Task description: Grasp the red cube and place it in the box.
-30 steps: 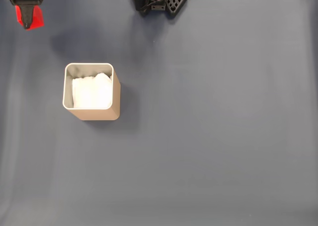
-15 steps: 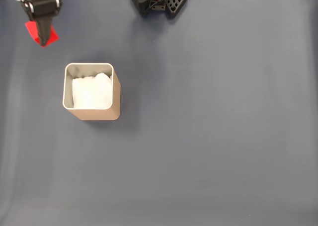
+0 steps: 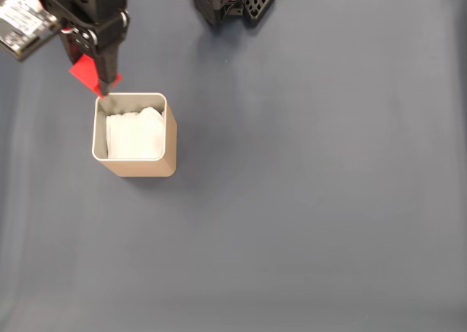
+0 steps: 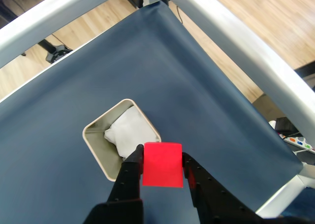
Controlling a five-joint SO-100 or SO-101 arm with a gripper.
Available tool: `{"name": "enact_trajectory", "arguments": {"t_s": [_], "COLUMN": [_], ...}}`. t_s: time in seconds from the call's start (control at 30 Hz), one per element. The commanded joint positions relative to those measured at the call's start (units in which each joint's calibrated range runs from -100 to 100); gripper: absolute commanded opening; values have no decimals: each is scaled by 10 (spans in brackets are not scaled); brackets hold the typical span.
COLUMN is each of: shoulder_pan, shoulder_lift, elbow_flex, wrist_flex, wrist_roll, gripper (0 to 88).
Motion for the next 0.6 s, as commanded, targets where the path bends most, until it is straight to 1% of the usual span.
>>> {"name": "enact_trajectory", "arguments": {"t_s": [0.0, 0.57], "shoulder_pan": [-27, -108], "shoulder_lift": [-28, 5], "elbow_flex": [-31, -64], "wrist_flex": [8, 3], "wrist_roll": [4, 7], "gripper": [6, 11]}}
